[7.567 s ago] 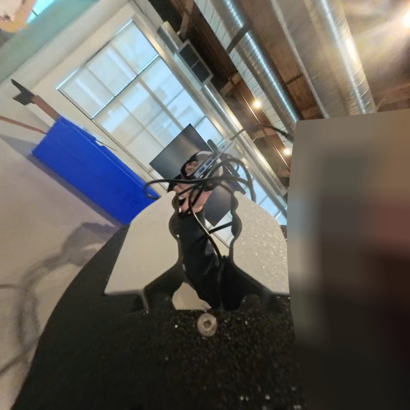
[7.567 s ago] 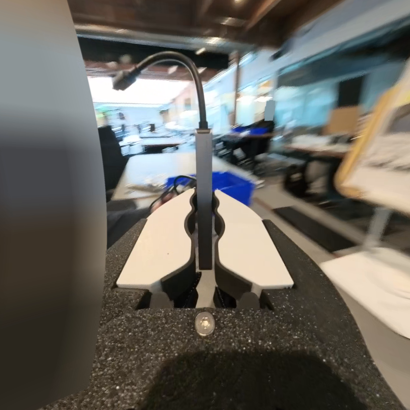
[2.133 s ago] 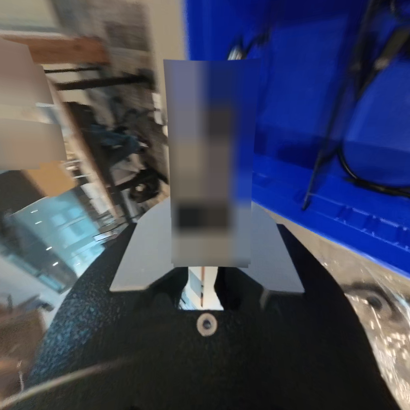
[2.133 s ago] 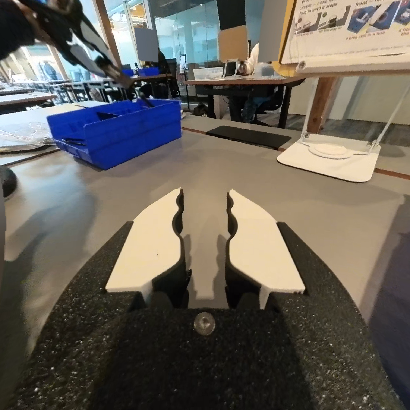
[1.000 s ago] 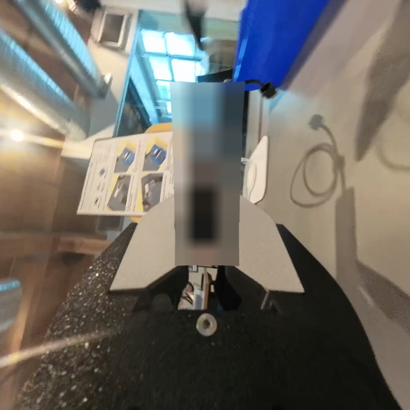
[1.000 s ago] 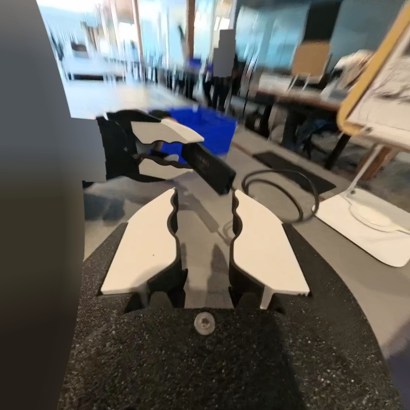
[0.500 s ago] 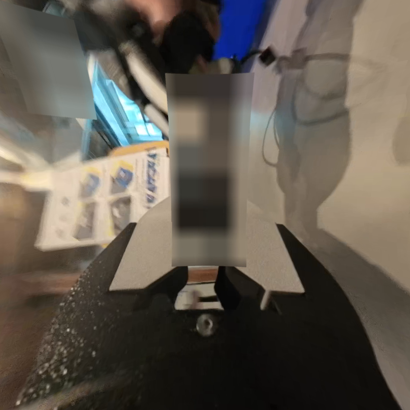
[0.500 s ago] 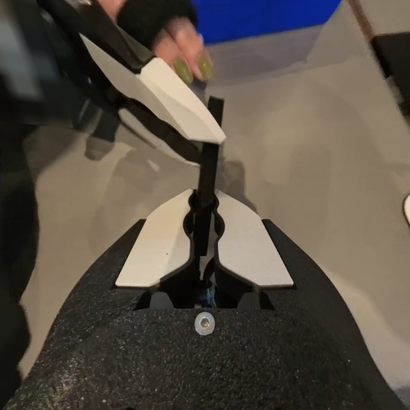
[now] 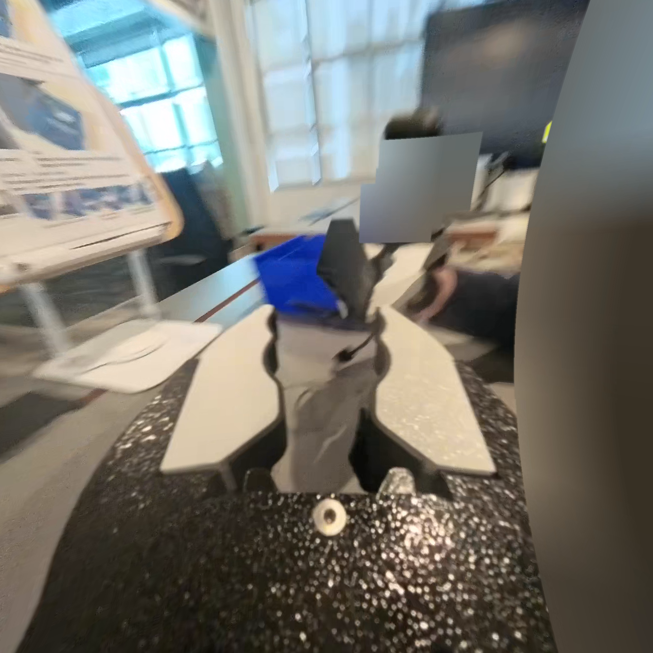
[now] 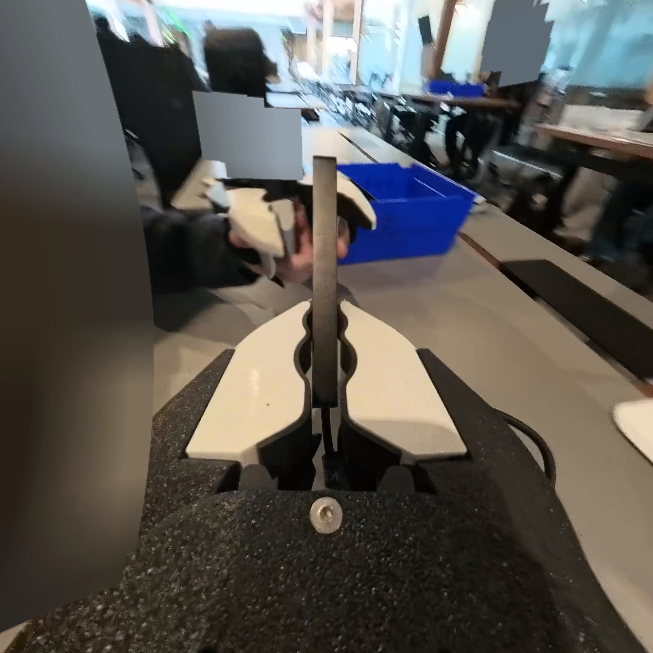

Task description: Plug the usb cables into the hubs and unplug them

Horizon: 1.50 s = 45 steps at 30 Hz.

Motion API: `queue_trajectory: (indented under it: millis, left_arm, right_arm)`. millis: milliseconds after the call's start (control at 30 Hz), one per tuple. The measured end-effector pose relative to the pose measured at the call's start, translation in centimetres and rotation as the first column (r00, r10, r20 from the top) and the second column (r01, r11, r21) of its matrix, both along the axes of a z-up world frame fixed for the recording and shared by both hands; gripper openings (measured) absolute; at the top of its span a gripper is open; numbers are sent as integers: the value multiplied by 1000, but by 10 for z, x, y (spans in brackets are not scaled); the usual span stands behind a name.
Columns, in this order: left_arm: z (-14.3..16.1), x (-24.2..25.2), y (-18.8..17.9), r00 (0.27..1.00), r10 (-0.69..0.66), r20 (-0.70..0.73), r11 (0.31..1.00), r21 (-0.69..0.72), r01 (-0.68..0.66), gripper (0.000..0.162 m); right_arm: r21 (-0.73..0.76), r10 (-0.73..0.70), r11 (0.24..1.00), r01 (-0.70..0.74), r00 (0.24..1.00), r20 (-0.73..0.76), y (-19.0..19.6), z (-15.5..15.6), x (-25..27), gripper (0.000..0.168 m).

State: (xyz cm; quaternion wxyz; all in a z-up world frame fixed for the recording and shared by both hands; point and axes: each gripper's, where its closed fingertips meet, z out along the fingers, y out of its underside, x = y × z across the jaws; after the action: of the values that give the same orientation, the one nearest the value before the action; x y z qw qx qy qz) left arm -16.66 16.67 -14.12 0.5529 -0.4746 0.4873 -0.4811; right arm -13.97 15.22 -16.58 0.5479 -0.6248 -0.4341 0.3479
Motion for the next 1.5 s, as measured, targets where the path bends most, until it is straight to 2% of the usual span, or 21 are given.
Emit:
queue_trajectory:
  millis: [33,233,333,467,567,733,867,1000,1100,1167,1233,1300,1400,1500]
  left_arm:
    - [3,1,-4,999,-43,27,999,-28,44,46]
    - [4,10,-18,988,-139,62,982,-120,146,48]
    - [8,11,-20,987,-144,66,984,-93,150,15]
    - [-1,14,-22,984,-132,-115,991,-2,133,10]
    - [-11,10,-16,959,-60,-278,989,116,96,10]
    - [-21,5,-27,884,-131,-449,968,134,211,10]
    - [-20,6,-33,849,-163,-502,952,147,269,10]
    - [-17,10,-37,853,-178,-491,948,146,282,11]
    - [-8,12,-32,902,-125,-412,968,150,203,14]
    - [-2,2,-19,922,-22,-387,982,163,92,27]
    - [5,-23,-4,917,79,-391,987,157,-18,37]
    - [10,-66,21,880,232,-415,969,177,-171,36]
    - [8,-155,71,715,479,-509,874,208,-438,30]
    - [-19,-242,104,473,539,-697,781,203,-591,31]
  right_arm:
    - [-9,23,1000,-23,1000,-21,-2,1,0,11]
    - [-2,72,997,-72,997,18,-10,-6,-5,11]
    - [10,74,997,-74,996,42,-11,-10,-8,11]
    - [-6,18,1000,-17,992,127,-3,-20,-3,18]
    - [23,-87,996,84,968,234,4,-25,3,40]
    - [75,-78,996,54,929,363,-2,-33,-5,36]
    - [66,-19,998,-7,923,384,-9,-41,-19,34]
    - [81,-23,997,-8,923,385,-10,-40,-21,12]
    - [89,-58,996,30,940,336,-8,-32,-17,11]
    - [114,-101,991,70,948,302,-6,-26,-10,11]
    - [130,-144,985,113,954,264,-7,-19,0,11]
    - [152,-200,974,167,952,232,-9,-13,13,11]
    - [159,-245,963,218,953,179,-16,-8,27,11]
    - [139,-265,959,246,955,135,-19,-6,33,11]
